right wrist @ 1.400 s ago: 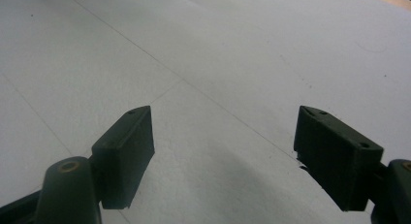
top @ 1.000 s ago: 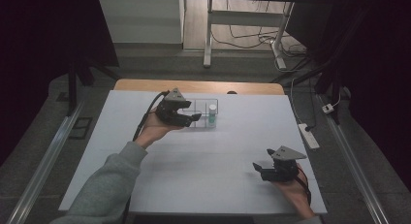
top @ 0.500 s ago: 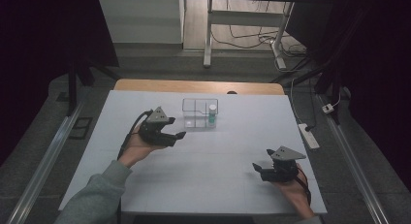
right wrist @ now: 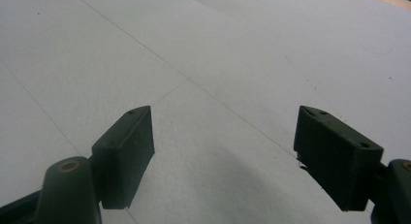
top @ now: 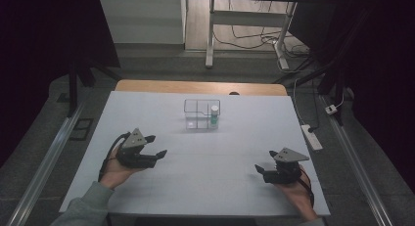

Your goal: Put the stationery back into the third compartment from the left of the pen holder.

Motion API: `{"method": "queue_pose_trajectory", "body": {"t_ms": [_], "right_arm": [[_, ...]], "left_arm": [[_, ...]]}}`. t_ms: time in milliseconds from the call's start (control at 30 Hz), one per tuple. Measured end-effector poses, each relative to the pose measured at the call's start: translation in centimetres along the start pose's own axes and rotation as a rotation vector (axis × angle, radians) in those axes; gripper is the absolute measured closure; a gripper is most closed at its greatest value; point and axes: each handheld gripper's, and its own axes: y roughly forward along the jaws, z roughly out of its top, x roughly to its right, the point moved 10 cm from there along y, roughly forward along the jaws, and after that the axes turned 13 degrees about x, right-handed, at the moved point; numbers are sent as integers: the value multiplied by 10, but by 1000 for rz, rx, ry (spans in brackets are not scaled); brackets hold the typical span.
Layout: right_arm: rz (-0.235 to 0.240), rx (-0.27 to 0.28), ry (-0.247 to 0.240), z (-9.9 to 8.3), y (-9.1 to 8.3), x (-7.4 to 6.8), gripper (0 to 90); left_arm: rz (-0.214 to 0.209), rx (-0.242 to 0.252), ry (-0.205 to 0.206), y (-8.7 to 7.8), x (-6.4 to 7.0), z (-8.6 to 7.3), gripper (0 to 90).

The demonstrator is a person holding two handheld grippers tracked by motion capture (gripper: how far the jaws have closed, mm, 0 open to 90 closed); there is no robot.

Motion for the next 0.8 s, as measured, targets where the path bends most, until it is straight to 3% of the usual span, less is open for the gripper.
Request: {"method": "queue_pose_trajectory", "body": {"t_ms": [367, 667, 800], "right_arm": [[22, 9, 10, 1, -1, -4, 220], [37, 2, 7, -1, 1, -5, 219], [44, -4, 1, -2, 1, -6, 219]], "left_arm": [[44, -27, -40, -22, -8, -38, 289], [40, -44, -61, -32, -9, -56, 276], [42, -40, -66, -32, -11, -56, 275]]}}
